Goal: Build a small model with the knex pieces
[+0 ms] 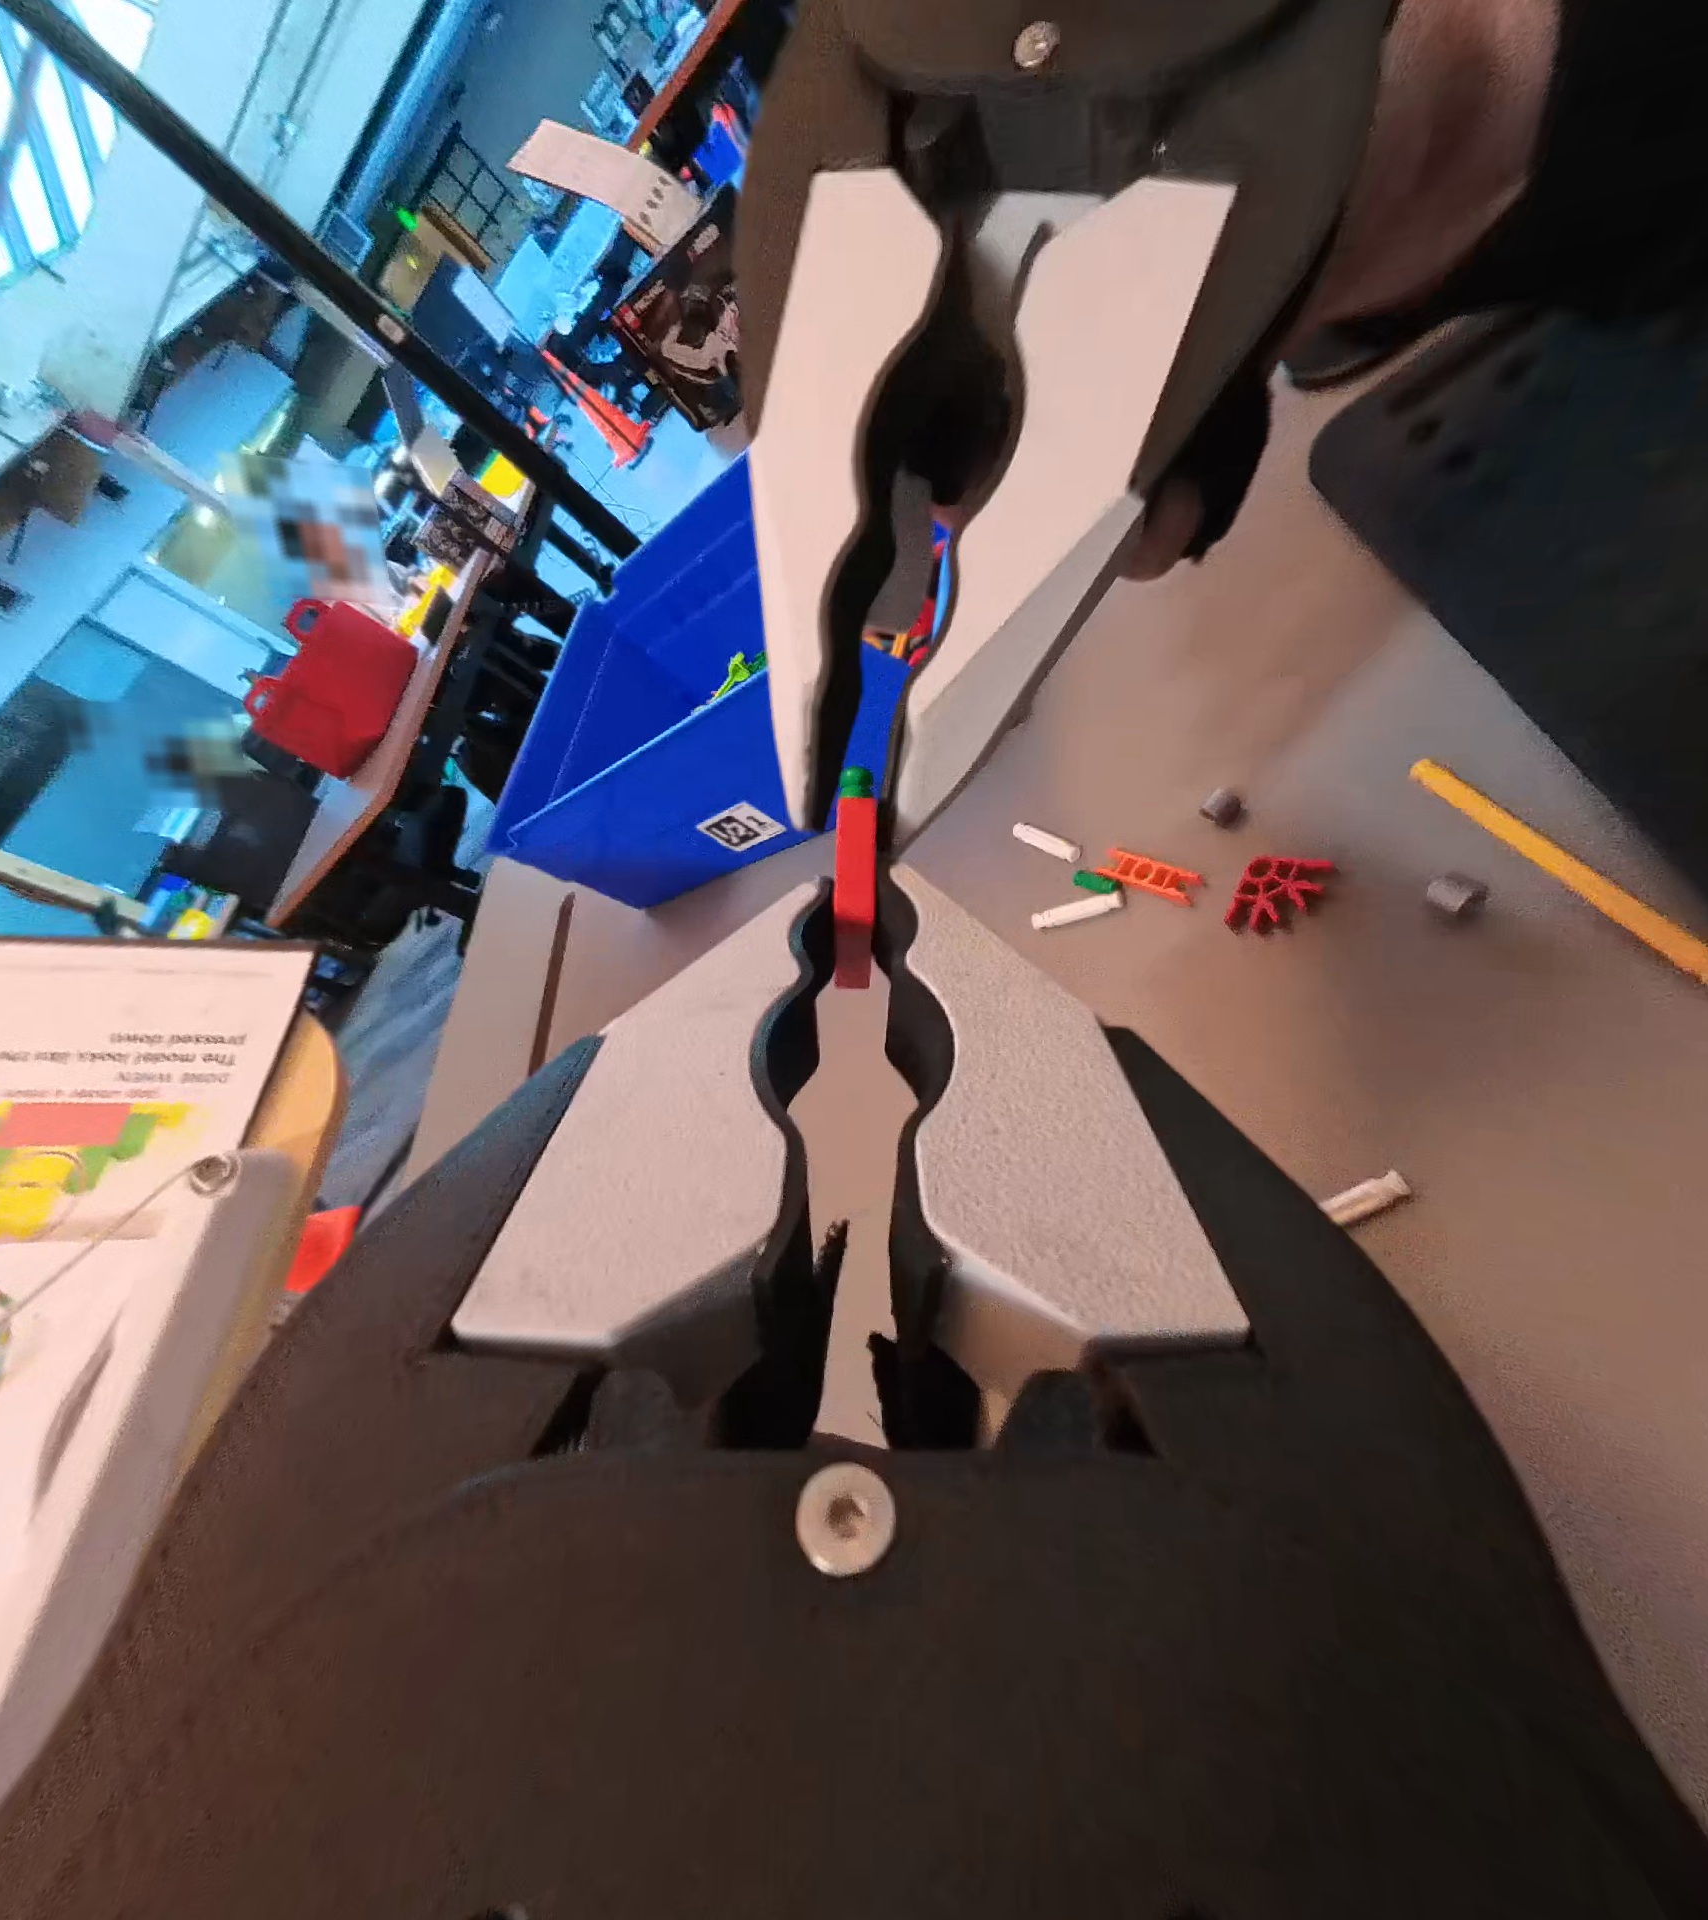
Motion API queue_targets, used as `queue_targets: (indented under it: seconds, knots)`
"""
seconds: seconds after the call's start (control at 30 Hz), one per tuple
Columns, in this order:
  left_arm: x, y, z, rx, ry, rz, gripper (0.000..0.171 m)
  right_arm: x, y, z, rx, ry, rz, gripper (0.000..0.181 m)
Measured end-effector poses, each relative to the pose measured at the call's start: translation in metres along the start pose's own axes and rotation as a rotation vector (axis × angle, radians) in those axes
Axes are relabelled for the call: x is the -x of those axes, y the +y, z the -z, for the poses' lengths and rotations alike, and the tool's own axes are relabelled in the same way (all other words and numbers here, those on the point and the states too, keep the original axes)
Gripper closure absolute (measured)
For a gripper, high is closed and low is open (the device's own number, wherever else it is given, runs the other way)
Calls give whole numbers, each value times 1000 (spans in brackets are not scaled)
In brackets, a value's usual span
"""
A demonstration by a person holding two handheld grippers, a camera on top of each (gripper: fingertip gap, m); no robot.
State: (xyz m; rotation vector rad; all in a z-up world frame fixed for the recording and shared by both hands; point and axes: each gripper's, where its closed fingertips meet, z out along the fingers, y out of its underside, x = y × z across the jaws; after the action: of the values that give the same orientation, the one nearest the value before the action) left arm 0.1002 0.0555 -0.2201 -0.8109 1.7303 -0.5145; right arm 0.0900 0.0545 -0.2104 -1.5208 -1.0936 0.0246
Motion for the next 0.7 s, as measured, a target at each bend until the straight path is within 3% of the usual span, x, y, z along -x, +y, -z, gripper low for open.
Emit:
queue_targets:
  seconds: [0.23, 0.3, 0.43, 0.7]
  knots:
    - [6, 17, -5, 239, -80, -346, 168, -3, 20, -13, 296, 113, 377, 178]
    - [7, 21, -7, 280, -93, -366, 168, -7, 23, -16, 343, 169, 471, 178]
    - [21, 18, -8, 239, -190, -326, 160, -17, 23, -17, 355, 253, 474, 179]
    - [19, 12, -8, 181, -195, -367, 167, -24, 26, -12, 342, 263, 486, 179]
